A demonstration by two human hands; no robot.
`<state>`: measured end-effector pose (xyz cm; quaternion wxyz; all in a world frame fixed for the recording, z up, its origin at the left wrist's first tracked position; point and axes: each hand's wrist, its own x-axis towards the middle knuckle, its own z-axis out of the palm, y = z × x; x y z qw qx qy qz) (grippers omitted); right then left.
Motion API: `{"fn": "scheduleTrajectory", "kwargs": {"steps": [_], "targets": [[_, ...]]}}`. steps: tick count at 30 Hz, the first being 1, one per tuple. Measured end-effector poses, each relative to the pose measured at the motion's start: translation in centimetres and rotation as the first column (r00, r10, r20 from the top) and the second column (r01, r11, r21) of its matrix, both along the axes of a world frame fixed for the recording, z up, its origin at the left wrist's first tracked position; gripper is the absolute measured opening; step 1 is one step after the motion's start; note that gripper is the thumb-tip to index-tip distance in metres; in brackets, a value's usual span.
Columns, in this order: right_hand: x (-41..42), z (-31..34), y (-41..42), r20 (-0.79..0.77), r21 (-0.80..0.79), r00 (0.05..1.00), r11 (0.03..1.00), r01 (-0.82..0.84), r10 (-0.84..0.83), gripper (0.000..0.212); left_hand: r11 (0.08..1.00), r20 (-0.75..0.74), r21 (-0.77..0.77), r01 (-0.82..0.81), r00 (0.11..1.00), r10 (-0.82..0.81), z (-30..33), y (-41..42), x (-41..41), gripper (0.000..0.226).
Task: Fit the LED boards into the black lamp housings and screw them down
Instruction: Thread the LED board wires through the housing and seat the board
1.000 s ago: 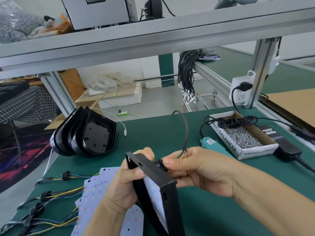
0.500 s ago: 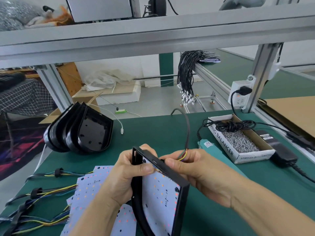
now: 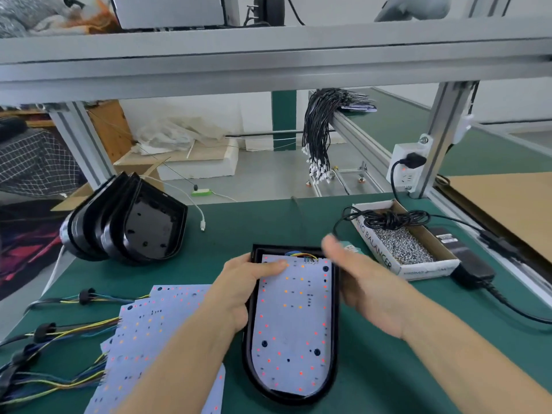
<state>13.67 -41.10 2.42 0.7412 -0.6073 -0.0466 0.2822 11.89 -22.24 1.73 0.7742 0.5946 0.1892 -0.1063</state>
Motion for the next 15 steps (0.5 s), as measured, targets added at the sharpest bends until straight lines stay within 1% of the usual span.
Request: {"fn": "scheduleTrajectory", "kwargs": {"steps": [2,3,4,6,8,10,11,12,13,14,15], "targets": [[0.5,-1.0,0.7,0.003,-0.064,0.995,0.993,0.097,-0.097,0.028,0.999,-0.046,0.043,-0.005,0.999,0.007,-0.4,-0.5,0.6,0.02],[0.8,-1.3,1.1,-0.015,-0.081,0.991,0.988,0.133,-0.134,0.016,0.997,-0.053,0.071,-0.015,0.998,0.019,-0.6,-0.7,0.8,0.02],[1.2,-1.5,1.4,-0.031,-0.084,0.989,0.987,0.139,-0.142,0.011,0.995,-0.054,0.099,-0.034,0.998,0.04,-0.8,-0.8,1.0,0.021],[2.0,-1.9,1.9,-0.039,-0.095,0.992,0.989,0.114,-0.118,0.009,0.986,-0.062,0.144,-0.083,0.994,0.092,-1.2,-0.6,1.3,0.025],[2.5,-2.1,2.2,-0.029,-0.148,0.997,0.986,0.072,-0.077,0.009,0.981,-0.096,0.156,-0.118,0.986,0.134,-1.5,-0.5,1.4,0.036],[2.6,-1.8,2.7,0.01,-0.268,0.999,0.963,0.041,-0.04,0.013,0.98,-0.145,0.148,-0.132,0.978,0.153,-1.8,-0.6,1.4,0.043],[2.7,-1.5,2.7,0.078,-0.377,0.997,0.925,0.045,-0.017,0.019,0.981,-0.152,0.146,-0.129,0.977,0.151,-1.9,-0.7,1.3,0.04],[2.8,-1.1,2.3,0.189,-0.534,0.981,0.842,0.073,0.034,0.027,0.98,-0.143,0.154,-0.127,0.979,0.149,-2.0,-0.7,1.3,0.033],[2.6,-0.7,1.5,0.314,-0.703,0.943,0.696,0.15,0.114,0.033,0.975,-0.123,0.179,-0.131,0.98,0.154,-2.1,-0.7,1.3,0.026],[2.2,-0.3,0.4,0.417,-0.822,0.885,0.501,0.269,0.208,0.037,0.968,-0.101,0.211,-0.137,0.982,0.161,-2.4,-0.6,1.3,0.023],[1.5,-0.1,-1.0,0.472,-0.87,0.828,0.313,0.381,0.302,0.036,0.961,-0.081,0.242,-0.136,0.984,0.16,-2.6,-0.4,1.2,0.023]]}}
